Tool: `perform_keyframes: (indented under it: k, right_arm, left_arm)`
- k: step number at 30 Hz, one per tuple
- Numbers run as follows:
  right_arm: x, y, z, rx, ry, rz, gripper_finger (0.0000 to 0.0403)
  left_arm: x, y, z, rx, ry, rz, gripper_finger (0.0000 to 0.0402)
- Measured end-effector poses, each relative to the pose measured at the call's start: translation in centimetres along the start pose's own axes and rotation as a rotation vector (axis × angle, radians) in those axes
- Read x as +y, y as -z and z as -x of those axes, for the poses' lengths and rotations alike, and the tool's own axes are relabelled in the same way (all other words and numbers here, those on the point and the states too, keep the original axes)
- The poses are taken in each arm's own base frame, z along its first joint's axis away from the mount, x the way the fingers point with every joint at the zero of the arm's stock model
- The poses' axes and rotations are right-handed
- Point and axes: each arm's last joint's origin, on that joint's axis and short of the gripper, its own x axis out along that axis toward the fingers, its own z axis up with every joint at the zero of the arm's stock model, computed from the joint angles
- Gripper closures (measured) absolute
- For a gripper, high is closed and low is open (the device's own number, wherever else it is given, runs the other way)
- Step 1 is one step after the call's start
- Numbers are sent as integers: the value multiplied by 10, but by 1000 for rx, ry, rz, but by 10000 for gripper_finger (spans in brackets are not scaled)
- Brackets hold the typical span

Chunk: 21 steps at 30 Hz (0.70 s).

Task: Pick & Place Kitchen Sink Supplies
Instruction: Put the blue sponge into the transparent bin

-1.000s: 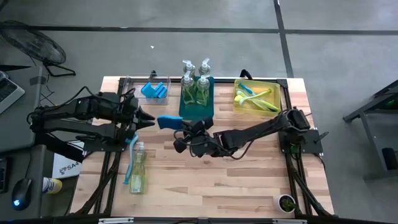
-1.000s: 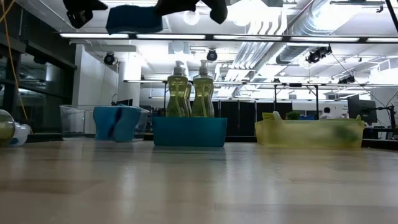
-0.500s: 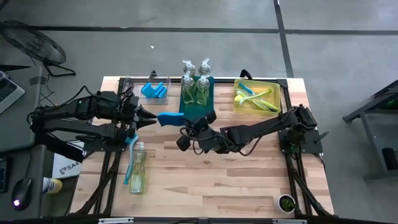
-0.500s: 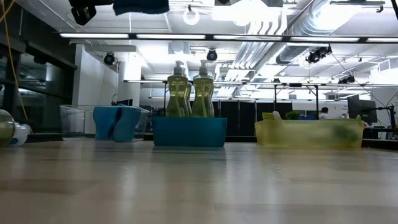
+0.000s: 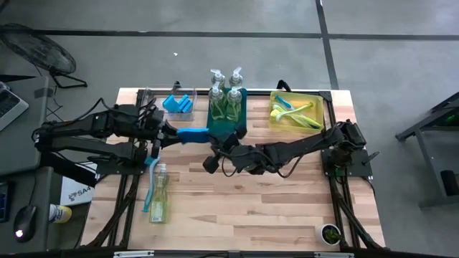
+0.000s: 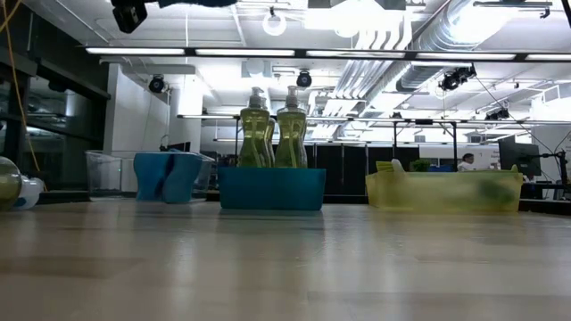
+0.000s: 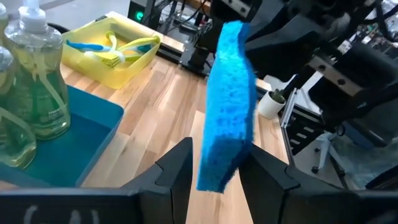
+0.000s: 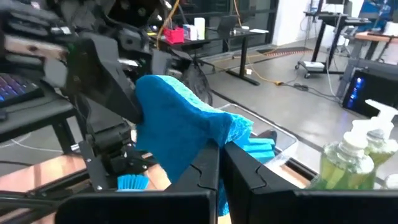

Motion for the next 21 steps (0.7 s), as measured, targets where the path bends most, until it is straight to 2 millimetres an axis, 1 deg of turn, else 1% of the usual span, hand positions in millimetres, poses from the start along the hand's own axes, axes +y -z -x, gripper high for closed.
perform_keyframes:
  k: [7, 9, 12, 18, 21]
  right_arm:
    - [-2, -1, -3, -3, -21, 7, 402]
    - [-2, -1, -3, -4, -19, 18, 402]
    - [-2, -1, -3, -3, -17, 27, 402]
    - [-3, -2, -4, -4, -13, 27, 403]
    - [-5, -2, -6, -3, -10, 26, 403]
  left_arm:
    - [-1, -2, -8, -4, 7, -2, 279]
    - [-1, -2, -8, -3, 2, -3, 286]
    - [0, -2, -8, -3, 1, -11, 312]
    - [0, -2, -8, -5, -1, -13, 378]
    - [0, -2, -8, -7, -9, -14, 393]
